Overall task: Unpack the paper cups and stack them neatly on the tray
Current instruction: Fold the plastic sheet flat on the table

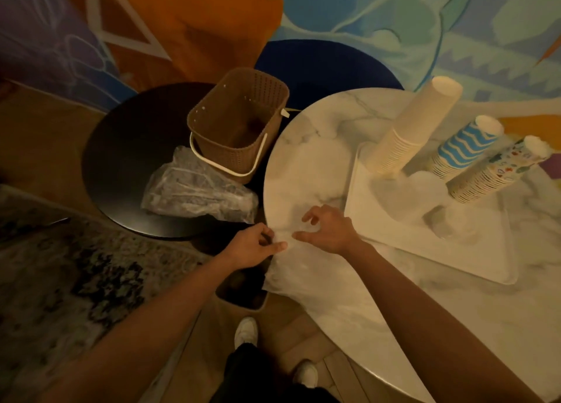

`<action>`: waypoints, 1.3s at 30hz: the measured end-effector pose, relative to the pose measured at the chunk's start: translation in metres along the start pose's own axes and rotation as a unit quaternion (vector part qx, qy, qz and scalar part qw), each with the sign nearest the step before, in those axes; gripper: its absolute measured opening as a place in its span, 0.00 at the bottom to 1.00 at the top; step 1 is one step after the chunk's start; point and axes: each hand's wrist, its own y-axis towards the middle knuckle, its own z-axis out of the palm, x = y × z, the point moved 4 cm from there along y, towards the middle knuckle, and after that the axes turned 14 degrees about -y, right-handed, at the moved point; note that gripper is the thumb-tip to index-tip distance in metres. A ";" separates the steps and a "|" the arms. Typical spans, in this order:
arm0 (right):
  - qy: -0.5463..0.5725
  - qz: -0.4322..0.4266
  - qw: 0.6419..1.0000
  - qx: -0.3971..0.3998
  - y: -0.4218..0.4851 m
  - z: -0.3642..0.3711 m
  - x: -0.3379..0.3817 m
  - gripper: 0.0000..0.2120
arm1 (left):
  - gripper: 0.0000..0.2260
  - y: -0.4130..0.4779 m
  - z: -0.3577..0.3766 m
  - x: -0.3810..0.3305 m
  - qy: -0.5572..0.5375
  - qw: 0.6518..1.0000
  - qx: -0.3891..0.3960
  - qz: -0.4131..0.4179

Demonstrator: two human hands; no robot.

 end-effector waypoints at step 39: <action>0.102 -0.031 0.983 -0.150 -0.038 -0.030 -0.048 0.14 | 0.26 -0.016 0.040 -0.067 0.046 0.951 -0.003 0.307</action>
